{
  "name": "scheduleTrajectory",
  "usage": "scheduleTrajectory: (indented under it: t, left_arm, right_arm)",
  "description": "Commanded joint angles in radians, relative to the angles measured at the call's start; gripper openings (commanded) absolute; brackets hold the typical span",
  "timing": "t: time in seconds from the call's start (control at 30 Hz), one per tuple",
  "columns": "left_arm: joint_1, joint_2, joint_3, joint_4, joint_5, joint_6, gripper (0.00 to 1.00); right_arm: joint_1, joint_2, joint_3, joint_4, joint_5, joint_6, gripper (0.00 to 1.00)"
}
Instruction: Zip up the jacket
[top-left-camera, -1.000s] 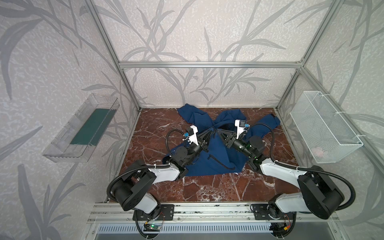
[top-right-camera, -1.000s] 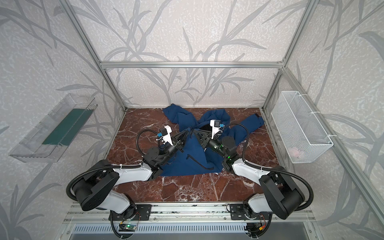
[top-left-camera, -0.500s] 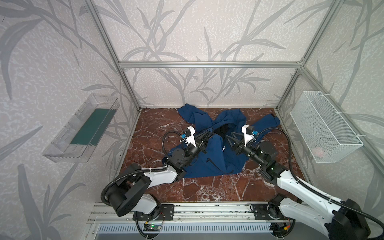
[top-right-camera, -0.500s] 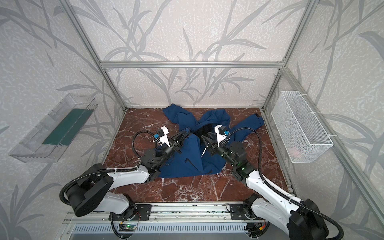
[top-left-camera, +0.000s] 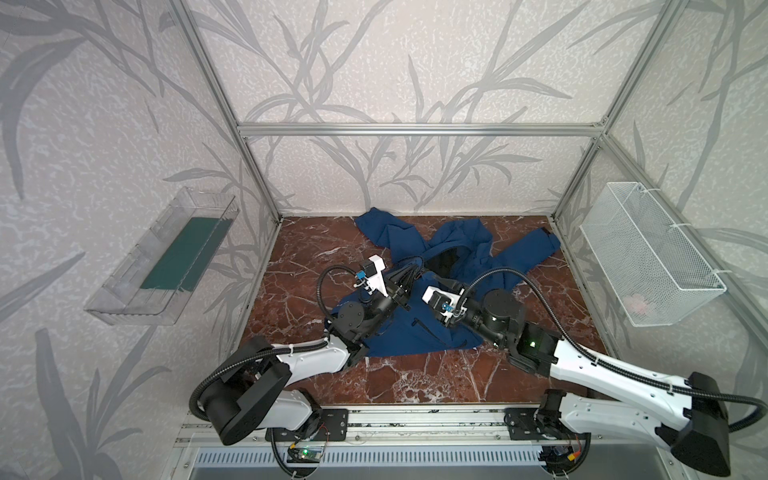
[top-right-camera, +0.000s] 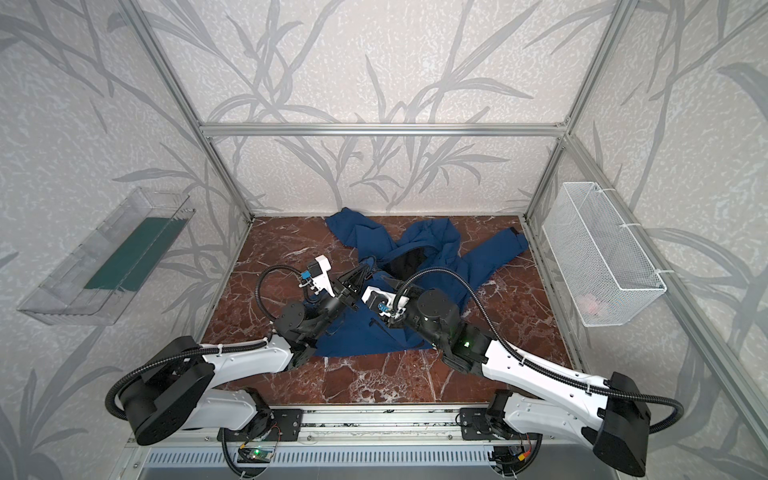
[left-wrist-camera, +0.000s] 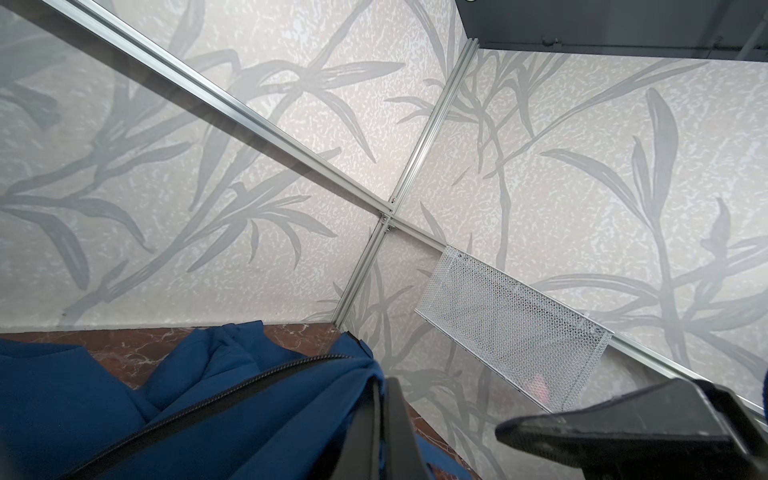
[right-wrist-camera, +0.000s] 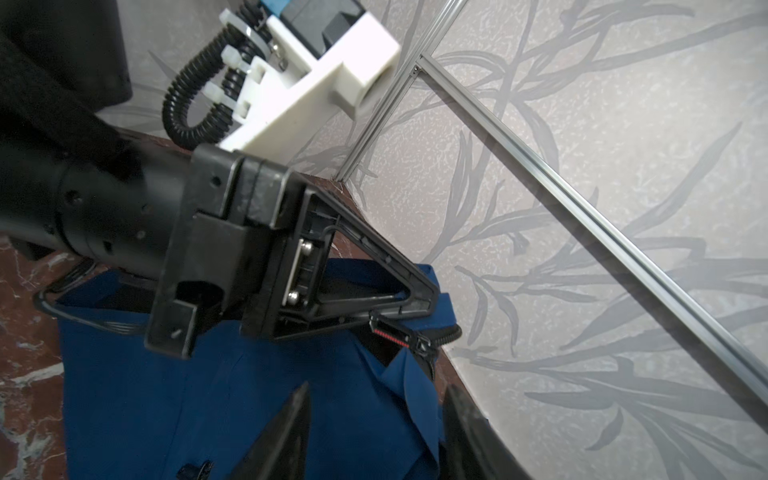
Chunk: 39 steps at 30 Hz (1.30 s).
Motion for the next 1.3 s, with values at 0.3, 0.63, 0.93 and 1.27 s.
scheduleTrajectory:
  t: [0.3,0.63,0.93,1.27]
  left_arm:
    - [-0.015,-0.024,-0.004,0.038,-0.016,-0.003,0.00]
    - [-0.027,-0.024,-0.002,0.036,-0.022,0.007,0.00]
    - [-0.033,-0.030,-0.009,0.035,-0.030,0.014,0.00]
    - [-0.039,-0.032,-0.007,0.026,-0.031,0.020,0.00]
  right_arm:
    - [0.017,0.102,0.100,0.028,0.094,-0.098,0.50]
    - [0.017,0.147,0.128,0.053,0.125,-0.096,0.39]
    - [0.010,0.146,0.137,0.059,0.126,-0.078,0.34]
    - [0.002,0.130,0.151,0.047,0.120,-0.035,0.32]
